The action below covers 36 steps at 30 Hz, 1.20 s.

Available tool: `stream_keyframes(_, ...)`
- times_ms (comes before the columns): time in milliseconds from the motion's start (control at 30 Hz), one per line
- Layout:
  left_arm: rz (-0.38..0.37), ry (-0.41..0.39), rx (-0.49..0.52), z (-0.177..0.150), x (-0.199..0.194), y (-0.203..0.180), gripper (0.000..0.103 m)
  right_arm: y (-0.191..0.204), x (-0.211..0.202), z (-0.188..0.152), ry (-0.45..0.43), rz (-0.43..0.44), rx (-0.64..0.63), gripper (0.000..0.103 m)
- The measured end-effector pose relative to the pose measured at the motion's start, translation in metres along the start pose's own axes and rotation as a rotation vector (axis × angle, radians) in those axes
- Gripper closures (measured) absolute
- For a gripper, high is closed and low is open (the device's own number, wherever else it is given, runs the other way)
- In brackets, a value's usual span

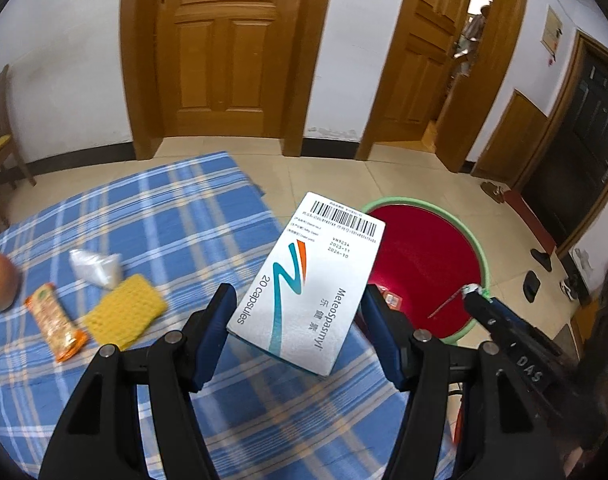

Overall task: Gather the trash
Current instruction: 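Carry the medicine box and green toy over the red bucket and open both tools, then move both tools back over the table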

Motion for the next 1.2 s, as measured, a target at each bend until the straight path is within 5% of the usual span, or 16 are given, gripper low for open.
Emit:
stream_keyframes(767, -0.072, 0.068, 0.132, 0.004, 0.06, -0.103, 0.038, -0.058, -0.008, 0.013, -0.024, -0.022, 0.122, 0.04)
stream_keyframes(1200, -0.071, 0.062, 0.114, 0.008, 0.059, -0.102, 0.031, -0.063, -0.016, 0.014, -0.041, -0.023, 0.141, 0.038)
Point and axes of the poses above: each gripper's, at about its wrist camera, not at the fingertips, and x roughly the way its jaws point, y to its left, z to its top, the point moved 5 cm from there along x, roughly the way its jaws point, and after that the axes turned 10 degrees about z, right-handed, at the moved point
